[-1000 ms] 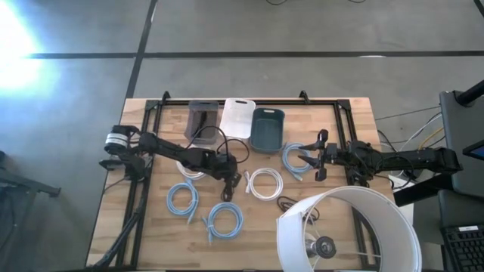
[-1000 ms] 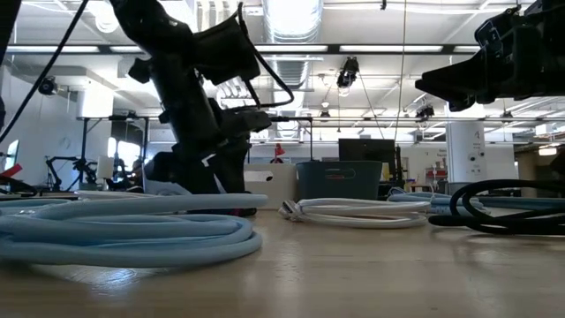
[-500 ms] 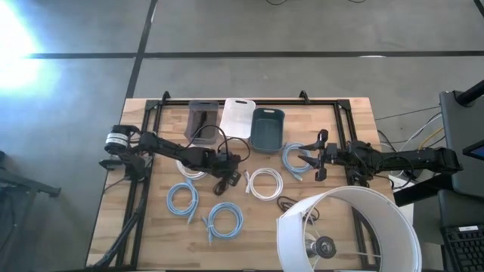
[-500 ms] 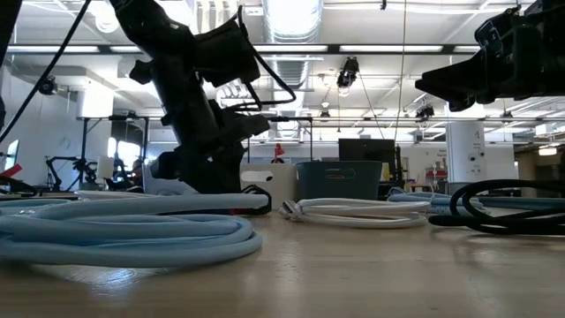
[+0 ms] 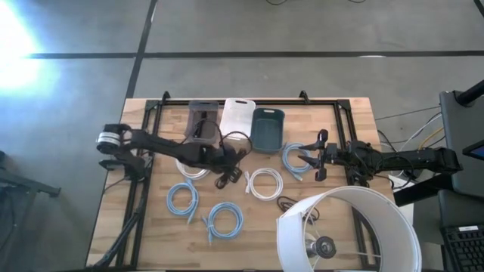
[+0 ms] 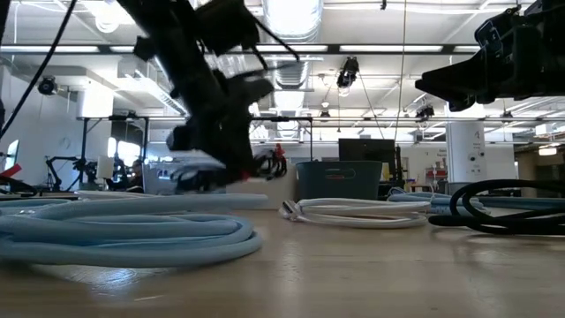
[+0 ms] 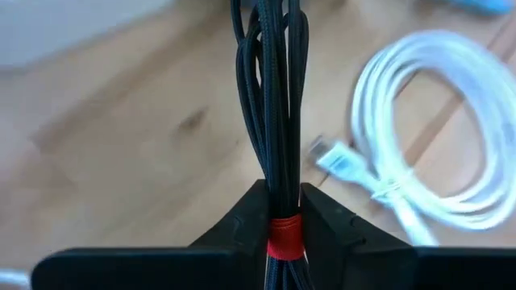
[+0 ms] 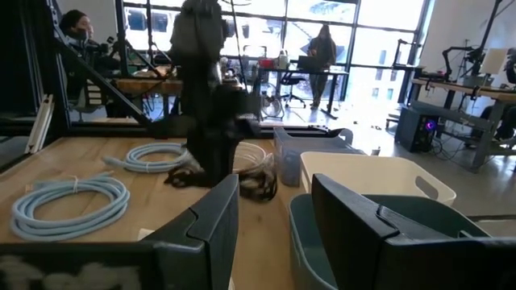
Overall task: Pick & Place USB Port
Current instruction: Put the top black USB cable into the black bin
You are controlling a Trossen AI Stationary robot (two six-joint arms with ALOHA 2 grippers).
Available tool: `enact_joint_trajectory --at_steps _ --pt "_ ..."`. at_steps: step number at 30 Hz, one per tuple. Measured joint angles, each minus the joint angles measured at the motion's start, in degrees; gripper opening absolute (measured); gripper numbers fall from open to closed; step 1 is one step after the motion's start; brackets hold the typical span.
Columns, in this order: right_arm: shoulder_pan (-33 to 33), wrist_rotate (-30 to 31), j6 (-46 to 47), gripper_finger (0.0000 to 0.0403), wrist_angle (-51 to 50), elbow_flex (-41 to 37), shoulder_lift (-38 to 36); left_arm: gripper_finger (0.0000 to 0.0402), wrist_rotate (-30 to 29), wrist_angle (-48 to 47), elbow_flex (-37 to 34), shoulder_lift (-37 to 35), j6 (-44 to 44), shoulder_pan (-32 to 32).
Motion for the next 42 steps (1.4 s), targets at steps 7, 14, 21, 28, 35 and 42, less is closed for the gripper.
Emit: enact_joint_trajectory --at_steps 7,14,21,28,35,42 --pt "0.00 0.00 0.00 0.0150 -0.02 0.00 0.00 0.0059 -7.60 -7.34 1.44 -10.38 2.65 0.61" --pt "-0.04 0.02 -0.02 0.0150 -0.08 0.00 0.01 0.0059 -15.29 -12.65 1.26 -19.78 3.04 4.27" --pt "-0.04 0.02 -0.20 0.0150 -0.09 0.00 0.00 0.0059 -16.39 -15.78 1.12 -22.25 5.34 15.65" --pt "-0.04 0.02 -0.22 0.0150 -0.13 0.00 0.02 0.0060 -16.30 -15.36 1.12 -18.90 9.73 28.19" --pt "-0.02 0.02 -0.22 0.0150 -0.13 0.00 0.02 0.0060 -13.85 -9.93 1.12 -13.15 13.81 34.48" --pt "0.00 0.02 -0.22 0.0150 -0.15 0.00 0.01 0.0060 -8.89 -7.21 1.12 -5.74 15.20 35.83"
